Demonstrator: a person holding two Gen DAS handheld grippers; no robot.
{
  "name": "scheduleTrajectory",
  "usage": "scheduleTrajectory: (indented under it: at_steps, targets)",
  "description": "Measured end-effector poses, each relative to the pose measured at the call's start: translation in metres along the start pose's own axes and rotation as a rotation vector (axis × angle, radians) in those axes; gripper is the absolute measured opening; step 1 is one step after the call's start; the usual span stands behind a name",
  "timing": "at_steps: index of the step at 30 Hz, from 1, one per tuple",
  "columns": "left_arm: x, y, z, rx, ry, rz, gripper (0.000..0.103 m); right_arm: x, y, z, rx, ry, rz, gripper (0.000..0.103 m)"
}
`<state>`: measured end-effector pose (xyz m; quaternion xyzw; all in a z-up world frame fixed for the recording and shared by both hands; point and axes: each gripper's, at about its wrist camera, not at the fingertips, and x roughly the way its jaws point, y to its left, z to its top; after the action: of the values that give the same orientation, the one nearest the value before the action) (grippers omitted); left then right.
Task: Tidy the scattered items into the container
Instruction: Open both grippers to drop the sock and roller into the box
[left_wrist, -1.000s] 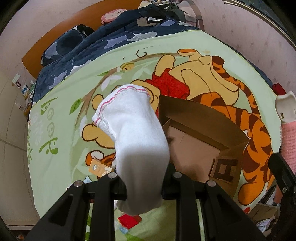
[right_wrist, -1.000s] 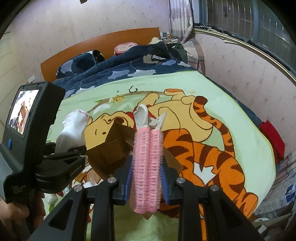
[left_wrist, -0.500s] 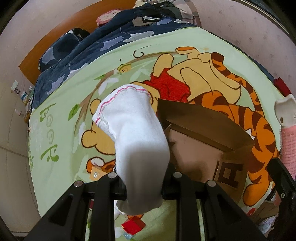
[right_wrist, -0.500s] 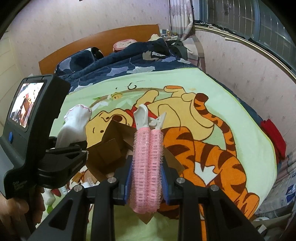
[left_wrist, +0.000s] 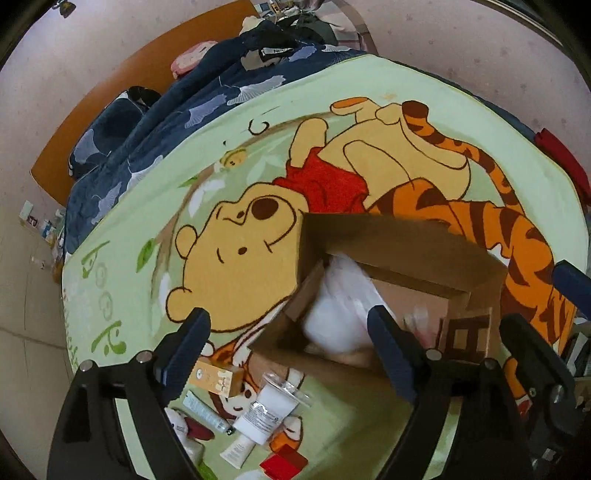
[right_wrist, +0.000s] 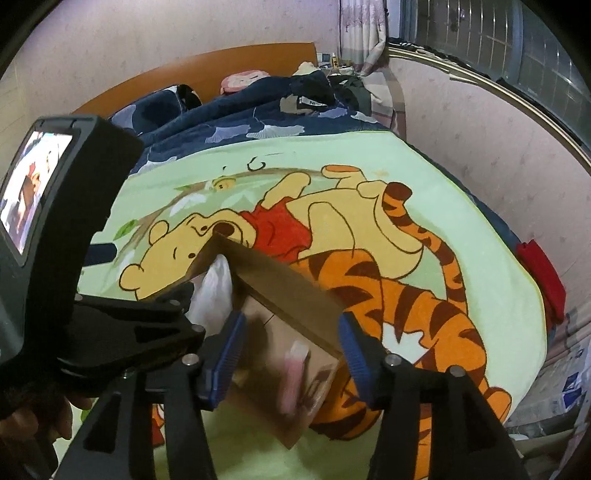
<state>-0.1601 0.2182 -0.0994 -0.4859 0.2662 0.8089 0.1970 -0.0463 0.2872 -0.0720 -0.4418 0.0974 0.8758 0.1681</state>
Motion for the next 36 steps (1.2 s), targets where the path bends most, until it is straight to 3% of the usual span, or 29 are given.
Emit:
scheduleTrajectory:
  at_steps: [19,29,36]
  targets:
    - [-0.032,0.019,-0.015,-0.082,-0.029,0.012,0.088,-0.026,0.006,-0.002,0.003,-0.021,0.042,0.054]
    - [-0.064,0.031,-0.049,-0.170,-0.012,-0.046,0.088,-0.059,0.021,-0.013,-0.037,-0.046,0.055,0.054]
    - [-0.085,0.016,-0.063,-0.153,-0.031,-0.063,0.088,-0.082,0.010,-0.026,-0.015,-0.064,0.031,0.054]
